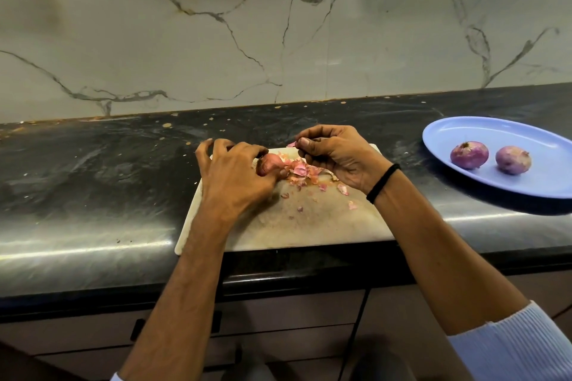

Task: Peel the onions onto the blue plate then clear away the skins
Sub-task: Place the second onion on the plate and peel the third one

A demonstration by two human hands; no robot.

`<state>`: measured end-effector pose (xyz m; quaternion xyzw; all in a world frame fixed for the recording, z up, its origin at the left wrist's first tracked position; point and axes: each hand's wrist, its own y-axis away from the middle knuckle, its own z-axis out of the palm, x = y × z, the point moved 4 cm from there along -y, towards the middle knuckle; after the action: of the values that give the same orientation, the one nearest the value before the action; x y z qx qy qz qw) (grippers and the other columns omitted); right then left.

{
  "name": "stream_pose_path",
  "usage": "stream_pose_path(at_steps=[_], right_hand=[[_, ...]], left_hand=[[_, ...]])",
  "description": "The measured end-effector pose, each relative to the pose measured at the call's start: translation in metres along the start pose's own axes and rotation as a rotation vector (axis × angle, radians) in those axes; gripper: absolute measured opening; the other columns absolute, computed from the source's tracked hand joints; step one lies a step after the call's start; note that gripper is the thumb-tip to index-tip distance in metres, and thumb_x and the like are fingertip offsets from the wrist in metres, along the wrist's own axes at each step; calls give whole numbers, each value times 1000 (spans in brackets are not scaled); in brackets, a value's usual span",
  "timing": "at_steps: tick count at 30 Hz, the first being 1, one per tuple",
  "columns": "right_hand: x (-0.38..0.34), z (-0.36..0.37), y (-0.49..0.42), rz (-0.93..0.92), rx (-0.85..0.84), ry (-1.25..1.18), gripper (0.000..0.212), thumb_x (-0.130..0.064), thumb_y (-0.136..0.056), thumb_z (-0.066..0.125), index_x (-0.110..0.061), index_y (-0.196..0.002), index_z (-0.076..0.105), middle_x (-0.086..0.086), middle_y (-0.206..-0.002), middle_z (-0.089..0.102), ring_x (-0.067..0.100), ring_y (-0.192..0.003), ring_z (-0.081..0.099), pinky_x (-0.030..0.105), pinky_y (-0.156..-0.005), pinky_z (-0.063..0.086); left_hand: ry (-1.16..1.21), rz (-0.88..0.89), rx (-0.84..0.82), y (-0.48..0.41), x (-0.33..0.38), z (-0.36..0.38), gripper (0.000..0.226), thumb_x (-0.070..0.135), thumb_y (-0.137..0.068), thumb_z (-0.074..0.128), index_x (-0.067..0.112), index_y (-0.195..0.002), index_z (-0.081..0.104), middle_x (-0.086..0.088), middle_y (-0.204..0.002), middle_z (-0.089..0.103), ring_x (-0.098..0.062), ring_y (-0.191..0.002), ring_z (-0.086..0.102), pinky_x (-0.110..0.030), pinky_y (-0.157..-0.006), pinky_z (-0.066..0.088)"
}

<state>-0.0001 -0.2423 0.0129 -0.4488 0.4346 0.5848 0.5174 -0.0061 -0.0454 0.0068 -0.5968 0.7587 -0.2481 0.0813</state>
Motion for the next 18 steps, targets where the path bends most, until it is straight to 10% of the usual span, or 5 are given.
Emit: stream_pose_path(at_steps=[10,18], right_hand=[[-1,1,1,0,6,2,12,3,-90,64,-2,-96,72,11,-87,72,19,-78,68,27,-67,59],[0,-4,-1,-29,71,66,16,1,-92,63,-2,-105,72,14,-97,74,20,-81,69,28,-69,58]], left_hand=[[-109,47,-81,-3,3,3,68,68,-82,62,34,-140,50,3,-134,61,-20,-137,39,-51,-121,-2],[155,61,181,-2,2,-3,59,51,-80,75,28,-131,60,0,-125,65,-21,-124,45,-42,-111,14]])
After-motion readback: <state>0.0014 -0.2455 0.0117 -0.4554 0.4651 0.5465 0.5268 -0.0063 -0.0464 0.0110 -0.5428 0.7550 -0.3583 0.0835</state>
